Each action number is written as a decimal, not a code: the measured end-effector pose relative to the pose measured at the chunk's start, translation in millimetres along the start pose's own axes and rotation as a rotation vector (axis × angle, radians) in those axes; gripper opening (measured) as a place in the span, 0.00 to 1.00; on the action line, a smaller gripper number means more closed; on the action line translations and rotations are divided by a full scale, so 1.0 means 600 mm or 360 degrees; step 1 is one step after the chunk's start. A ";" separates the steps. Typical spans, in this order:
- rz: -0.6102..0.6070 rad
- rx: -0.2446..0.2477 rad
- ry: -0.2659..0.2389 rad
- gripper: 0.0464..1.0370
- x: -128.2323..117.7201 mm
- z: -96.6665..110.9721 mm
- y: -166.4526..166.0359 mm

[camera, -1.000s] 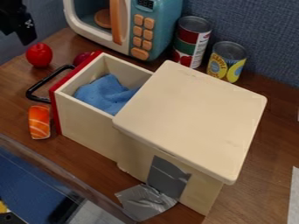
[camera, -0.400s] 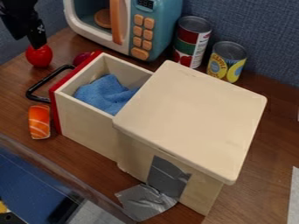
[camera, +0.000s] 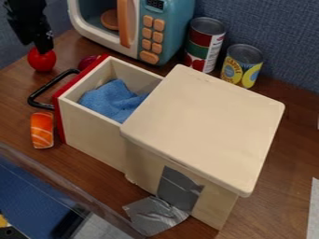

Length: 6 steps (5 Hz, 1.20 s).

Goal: Take the red object and put it in the drawer

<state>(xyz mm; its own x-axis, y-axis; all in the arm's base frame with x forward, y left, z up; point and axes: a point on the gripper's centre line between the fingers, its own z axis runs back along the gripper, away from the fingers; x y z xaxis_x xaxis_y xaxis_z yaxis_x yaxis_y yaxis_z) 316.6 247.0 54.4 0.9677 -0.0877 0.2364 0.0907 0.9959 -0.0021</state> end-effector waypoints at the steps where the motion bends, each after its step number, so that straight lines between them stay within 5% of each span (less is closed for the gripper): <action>1: 0.0012 0.0005 -0.0005 0.42 0.001 -0.003 0.001; 2: 0.0020 0.0026 -0.0019 0.17 0.004 -0.002 0.005; 3: 0.0022 0.0045 -0.0029 0.03 0.007 -0.005 0.011; 6: 0.0049 -0.0017 -0.0062 0.00 0.007 0.000 0.004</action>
<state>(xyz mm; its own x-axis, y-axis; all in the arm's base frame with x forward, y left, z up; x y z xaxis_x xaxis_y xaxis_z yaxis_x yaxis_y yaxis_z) 321.0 249.0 55.2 0.9602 -0.0556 0.2738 0.0636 0.9978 -0.0205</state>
